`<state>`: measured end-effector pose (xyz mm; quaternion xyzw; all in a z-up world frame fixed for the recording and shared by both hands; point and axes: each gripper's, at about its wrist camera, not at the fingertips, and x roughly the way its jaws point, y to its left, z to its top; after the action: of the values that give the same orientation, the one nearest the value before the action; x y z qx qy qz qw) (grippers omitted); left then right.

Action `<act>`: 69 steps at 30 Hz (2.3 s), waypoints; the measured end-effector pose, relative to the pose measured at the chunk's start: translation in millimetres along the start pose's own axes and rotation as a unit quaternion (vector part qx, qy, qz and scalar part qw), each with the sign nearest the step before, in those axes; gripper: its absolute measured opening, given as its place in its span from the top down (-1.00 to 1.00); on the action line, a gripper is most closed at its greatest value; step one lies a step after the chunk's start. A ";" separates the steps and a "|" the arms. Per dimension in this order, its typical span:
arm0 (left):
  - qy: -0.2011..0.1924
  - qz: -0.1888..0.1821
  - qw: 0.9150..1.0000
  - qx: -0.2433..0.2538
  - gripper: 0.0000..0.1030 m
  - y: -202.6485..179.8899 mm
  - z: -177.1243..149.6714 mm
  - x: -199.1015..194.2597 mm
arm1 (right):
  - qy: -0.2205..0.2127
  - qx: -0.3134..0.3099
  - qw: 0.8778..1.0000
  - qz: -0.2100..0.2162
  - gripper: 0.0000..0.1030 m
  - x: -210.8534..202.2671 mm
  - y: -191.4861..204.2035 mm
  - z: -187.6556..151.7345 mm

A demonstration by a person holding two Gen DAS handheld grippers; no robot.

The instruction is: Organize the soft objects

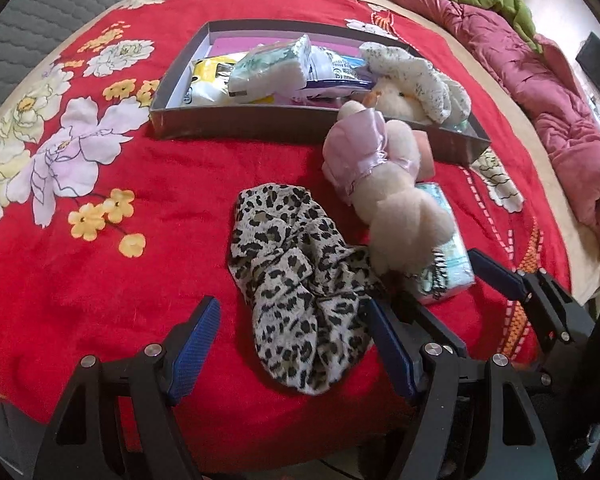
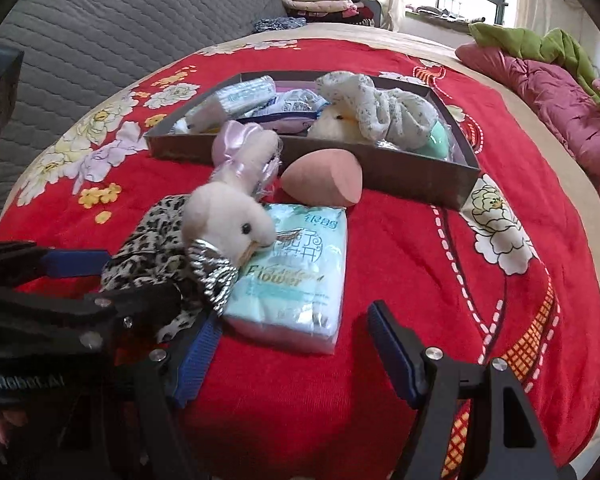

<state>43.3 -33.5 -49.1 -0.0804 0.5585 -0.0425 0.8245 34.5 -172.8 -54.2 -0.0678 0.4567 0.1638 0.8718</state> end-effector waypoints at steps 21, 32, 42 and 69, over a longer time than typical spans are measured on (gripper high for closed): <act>-0.030 0.018 0.999 -0.001 -0.50 6.7 9.2 24.9 | -0.032 -0.042 0.998 -0.033 -0.21 14.1 -13.6 8.4; -0.062 0.009 0.998 -0.021 0.05 19.6 15.3 25.5 | -0.029 -0.030 0.999 -0.013 0.06 8.4 -22.5 9.5; -0.075 -0.015 0.996 -0.050 0.65 36.0 19.4 20.2 | -0.032 0.007 0.999 -0.030 0.07 -9.1 -50.1 6.0; -0.154 -0.043 0.987 -0.027 0.76 25.6 14.8 -38.5 | -0.109 0.028 0.993 -0.024 0.08 -56.9 -57.0 19.6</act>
<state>42.2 -0.9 -13.1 -0.1324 0.4220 -0.0497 0.8955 39.4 -233.7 1.9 -0.0360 0.3618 0.1359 0.9216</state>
